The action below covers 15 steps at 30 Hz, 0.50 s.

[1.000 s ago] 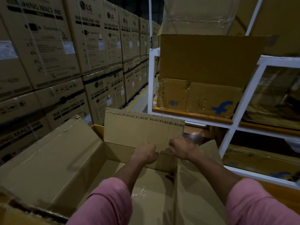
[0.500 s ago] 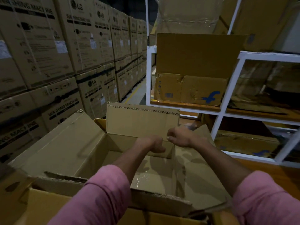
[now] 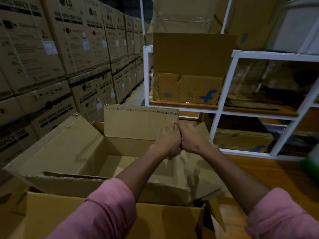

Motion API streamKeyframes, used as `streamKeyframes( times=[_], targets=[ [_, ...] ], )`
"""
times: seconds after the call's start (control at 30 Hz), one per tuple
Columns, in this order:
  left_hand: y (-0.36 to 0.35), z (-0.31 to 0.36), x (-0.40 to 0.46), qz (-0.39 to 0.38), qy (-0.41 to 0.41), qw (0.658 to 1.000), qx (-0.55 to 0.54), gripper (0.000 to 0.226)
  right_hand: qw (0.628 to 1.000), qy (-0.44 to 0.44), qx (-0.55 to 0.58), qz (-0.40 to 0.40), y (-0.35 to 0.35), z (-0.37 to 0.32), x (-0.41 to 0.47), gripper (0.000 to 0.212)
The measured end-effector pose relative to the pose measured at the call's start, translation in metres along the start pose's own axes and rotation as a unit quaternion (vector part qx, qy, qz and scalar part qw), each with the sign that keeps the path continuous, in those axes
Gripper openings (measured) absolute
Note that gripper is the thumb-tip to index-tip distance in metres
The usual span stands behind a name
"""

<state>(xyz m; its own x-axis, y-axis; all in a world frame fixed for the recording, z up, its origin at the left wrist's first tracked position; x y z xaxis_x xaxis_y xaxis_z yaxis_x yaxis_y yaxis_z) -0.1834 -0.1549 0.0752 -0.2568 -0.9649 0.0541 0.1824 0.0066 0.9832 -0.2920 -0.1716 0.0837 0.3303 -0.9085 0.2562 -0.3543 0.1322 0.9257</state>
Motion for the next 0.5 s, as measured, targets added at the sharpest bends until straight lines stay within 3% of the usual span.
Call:
streamKeyframes(
  times=[0.17, 0.5],
  targets=[
    [0.005, 0.063, 0.007, 0.04, -0.034, 0.998, -0.03, 0.091, 0.996, -0.064, 0.017, 0.056, 0.04, 0.045, -0.037, 0.096],
    [-0.052, 0.289, 0.034, 0.027, -0.113, 0.992, -0.049, 0.097, 0.986, -0.149, 0.029, 0.076, 0.115, 0.237, -0.171, 0.083]
  ],
)
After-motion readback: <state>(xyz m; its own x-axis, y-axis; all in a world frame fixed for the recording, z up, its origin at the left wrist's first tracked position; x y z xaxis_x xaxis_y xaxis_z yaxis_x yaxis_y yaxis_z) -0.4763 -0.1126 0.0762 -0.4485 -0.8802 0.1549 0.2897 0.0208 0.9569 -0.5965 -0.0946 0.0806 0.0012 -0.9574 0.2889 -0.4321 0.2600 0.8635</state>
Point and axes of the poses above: each hand's wrist, its own x-axis towards the middle knuckle, its own y-axis out of the back of the hand, z = x × y, the point moved 3 cm from there along x, towards the middle knuckle, and after that the axes turned 3 degrees about z, right-handed, at the moved point
